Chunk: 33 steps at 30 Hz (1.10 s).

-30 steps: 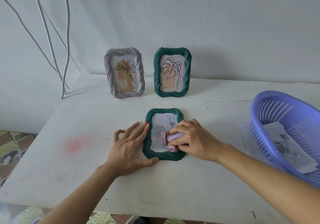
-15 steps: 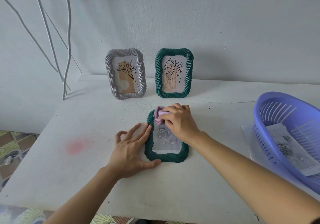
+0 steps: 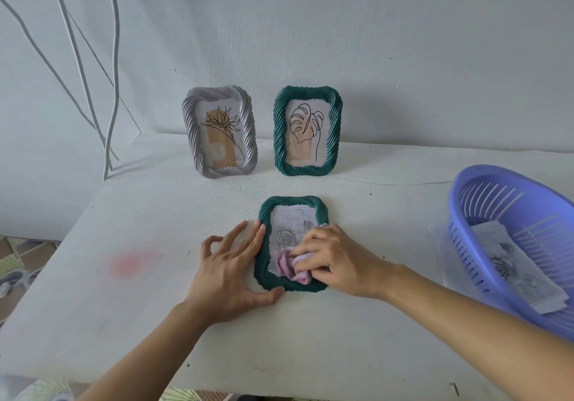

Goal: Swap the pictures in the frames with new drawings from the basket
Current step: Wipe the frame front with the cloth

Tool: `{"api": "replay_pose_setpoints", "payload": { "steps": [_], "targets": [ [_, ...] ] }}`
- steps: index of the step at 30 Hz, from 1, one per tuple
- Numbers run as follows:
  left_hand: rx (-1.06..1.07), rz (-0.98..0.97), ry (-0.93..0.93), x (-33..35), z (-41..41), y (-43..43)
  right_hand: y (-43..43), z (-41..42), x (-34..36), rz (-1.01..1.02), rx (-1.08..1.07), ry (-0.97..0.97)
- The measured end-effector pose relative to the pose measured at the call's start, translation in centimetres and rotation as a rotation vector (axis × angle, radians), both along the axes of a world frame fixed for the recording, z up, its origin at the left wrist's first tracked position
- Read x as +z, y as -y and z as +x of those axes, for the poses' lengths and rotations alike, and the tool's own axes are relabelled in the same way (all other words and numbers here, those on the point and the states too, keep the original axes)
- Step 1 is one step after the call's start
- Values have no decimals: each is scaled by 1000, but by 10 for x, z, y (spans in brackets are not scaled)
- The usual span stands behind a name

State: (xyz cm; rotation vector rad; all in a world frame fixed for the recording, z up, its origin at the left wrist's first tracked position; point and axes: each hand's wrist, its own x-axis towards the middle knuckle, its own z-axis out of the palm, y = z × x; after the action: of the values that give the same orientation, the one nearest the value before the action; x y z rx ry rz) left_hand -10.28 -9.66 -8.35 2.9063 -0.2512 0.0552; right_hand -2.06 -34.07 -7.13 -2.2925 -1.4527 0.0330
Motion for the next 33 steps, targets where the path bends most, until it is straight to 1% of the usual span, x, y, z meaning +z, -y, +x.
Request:
{"api": "replay_pose_setpoints", "payload": {
  "steps": [5, 13, 16, 20, 23, 26, 29, 33],
  "targets": [
    [-2, 8, -14, 1, 0, -1, 26, 16, 11, -79, -40, 56],
    [-18, 19, -12, 0, 0, -2, -4, 54, 13, -117, -294, 187],
    [-21, 10, -16, 1, 1, -2, -19, 61, 10, -37, -337, 167],
    [-12, 5, -19, 0, 1, -1, -37, 63, 1, 120, -371, 51],
    [-22, 12, -18, 0, 2, -3, -53, 57, -4, 169, -346, -11],
    [-32, 17, -23, 2, 2, -3, -67, 46, -6, 176, -299, -48],
    [-35, -2, -9, 3, 1, -2, -62, 45, -4, 125, -258, -76],
    [-20, -27, -8, 3, 0, -2, -36, 14, 4, 41, -105, -108]
  ]
}}
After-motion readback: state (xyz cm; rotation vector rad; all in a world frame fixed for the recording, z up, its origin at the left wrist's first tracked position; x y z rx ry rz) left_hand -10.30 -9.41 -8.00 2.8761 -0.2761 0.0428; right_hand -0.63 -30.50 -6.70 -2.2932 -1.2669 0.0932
